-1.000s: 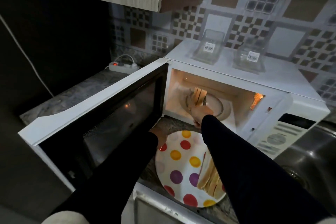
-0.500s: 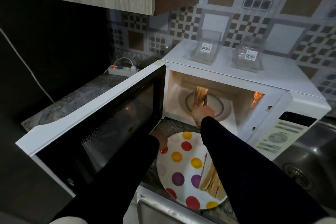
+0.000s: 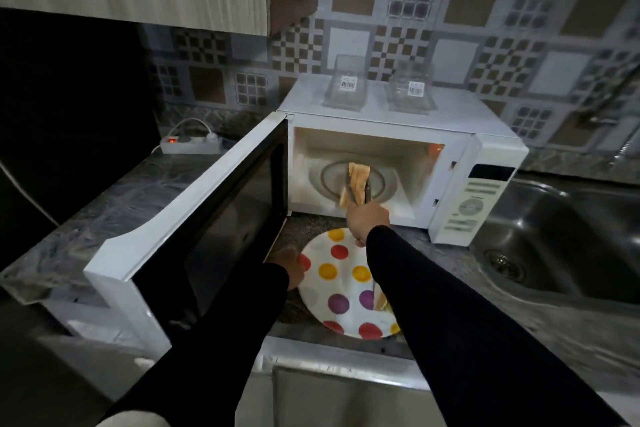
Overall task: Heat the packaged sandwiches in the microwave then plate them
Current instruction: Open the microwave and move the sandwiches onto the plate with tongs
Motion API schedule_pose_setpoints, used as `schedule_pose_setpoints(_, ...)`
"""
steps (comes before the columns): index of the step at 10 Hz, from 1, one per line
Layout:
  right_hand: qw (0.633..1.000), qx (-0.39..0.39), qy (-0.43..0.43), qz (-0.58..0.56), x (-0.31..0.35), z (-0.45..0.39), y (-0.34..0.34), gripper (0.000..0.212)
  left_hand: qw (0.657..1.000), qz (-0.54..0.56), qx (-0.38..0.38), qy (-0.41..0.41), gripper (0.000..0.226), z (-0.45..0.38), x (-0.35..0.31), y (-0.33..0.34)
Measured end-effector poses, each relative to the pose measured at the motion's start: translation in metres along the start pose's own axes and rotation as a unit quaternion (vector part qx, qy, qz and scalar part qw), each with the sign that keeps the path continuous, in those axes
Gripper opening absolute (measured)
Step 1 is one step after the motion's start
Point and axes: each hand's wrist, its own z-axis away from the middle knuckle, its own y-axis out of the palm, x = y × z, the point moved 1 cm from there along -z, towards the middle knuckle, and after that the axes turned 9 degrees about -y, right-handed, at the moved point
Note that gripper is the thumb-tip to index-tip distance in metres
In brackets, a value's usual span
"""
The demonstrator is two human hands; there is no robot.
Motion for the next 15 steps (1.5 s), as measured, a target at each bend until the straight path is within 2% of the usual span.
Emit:
schedule_pose_setpoints(1,0.999,-0.003,0.008,0.047,-0.007,0.034,0.001,0.049,0.998,-0.049,-0.028,0.001,0.054,0.01,0.003,0.015)
schedule_pose_setpoints(3,0.998,-0.025,0.045,0.04,-0.038,0.084,0.013,0.052,0.99,-0.085,-0.076,0.082,0.052,0.042,0.003,0.021)
schedule_pose_setpoints(5,0.997,-0.031,0.052,0.053,-0.055,0.113,0.015,0.048,0.99,-0.054,-0.05,0.118,0.056,0.034,0.013,0.028)
schedule_pose_setpoints(6,0.995,-0.039,0.045,0.075,-0.059,0.121,0.015,0.048,0.991,-0.076,-0.021,0.112,0.054,0.032,0.011,0.027)
schedule_pose_setpoints(8,0.995,-0.031,0.049,0.078,-0.066,0.131,0.014,0.046,0.992,-0.092,-0.012,0.091,0.054,0.032,0.005,0.023)
schedule_pose_setpoints(10,0.994,-0.006,0.058,0.096,-0.07,0.136,0.02,0.049,0.991,-0.088,0.005,0.101,0.056,0.034,0.01,0.021)
schedule_pose_setpoints(11,0.994,-0.004,0.079,0.073,-0.075,0.14,0.023,0.047,0.995,-0.048,0.01,0.088,0.056,0.024,0.013,0.025)
schedule_pose_setpoints(15,0.994,-0.029,0.082,0.071,-0.078,0.146,0.02,0.044,0.997,-0.034,-0.003,0.064,0.062,0.029,0.013,0.024)
